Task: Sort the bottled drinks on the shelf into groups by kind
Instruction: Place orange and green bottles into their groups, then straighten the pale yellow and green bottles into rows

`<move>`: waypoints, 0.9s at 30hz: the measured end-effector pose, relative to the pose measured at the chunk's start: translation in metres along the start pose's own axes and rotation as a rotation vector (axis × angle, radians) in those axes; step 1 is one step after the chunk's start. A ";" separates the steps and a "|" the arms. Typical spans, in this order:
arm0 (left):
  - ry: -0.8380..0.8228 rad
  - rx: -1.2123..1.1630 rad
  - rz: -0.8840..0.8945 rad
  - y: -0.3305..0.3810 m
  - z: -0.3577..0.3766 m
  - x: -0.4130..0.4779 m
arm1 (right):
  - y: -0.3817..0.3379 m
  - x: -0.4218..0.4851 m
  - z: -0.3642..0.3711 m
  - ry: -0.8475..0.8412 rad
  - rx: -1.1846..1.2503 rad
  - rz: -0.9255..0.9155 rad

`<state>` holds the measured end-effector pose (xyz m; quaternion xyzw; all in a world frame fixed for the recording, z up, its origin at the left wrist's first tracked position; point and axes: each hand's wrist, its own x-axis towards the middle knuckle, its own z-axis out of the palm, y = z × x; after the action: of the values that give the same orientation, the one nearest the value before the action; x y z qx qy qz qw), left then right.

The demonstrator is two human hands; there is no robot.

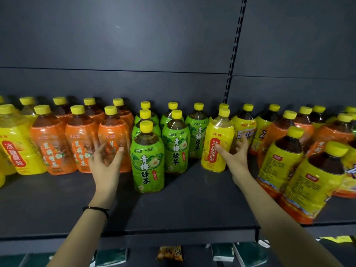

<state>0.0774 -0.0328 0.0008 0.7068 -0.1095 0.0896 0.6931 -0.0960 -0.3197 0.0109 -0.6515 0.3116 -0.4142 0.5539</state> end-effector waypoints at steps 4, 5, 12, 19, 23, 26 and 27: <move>-0.274 -0.235 -0.035 0.003 0.014 -0.040 | 0.005 0.023 -0.002 -0.219 0.089 0.056; -0.287 -0.230 -0.044 0.003 0.017 -0.044 | 0.006 0.026 -0.003 -0.230 0.094 0.057; -0.204 -0.056 0.038 0.005 0.022 -0.045 | 0.009 0.012 -0.011 -0.253 0.077 0.076; -0.170 -0.054 0.013 0.011 0.026 -0.053 | -0.005 -0.054 -0.022 -0.456 0.074 0.078; -0.168 -0.061 -0.028 0.014 0.026 -0.056 | -0.011 -0.088 -0.018 -0.544 0.111 0.066; -0.188 -0.102 -0.048 0.021 0.027 -0.064 | -0.012 -0.106 -0.010 -0.570 0.126 0.047; -0.225 -0.126 -0.056 0.026 0.027 -0.069 | -0.013 -0.112 -0.007 -0.584 0.128 0.045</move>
<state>0.0037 -0.0579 0.0056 0.6702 -0.1722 -0.0167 0.7217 -0.1549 -0.2237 0.0026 -0.6998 0.1266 -0.2159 0.6691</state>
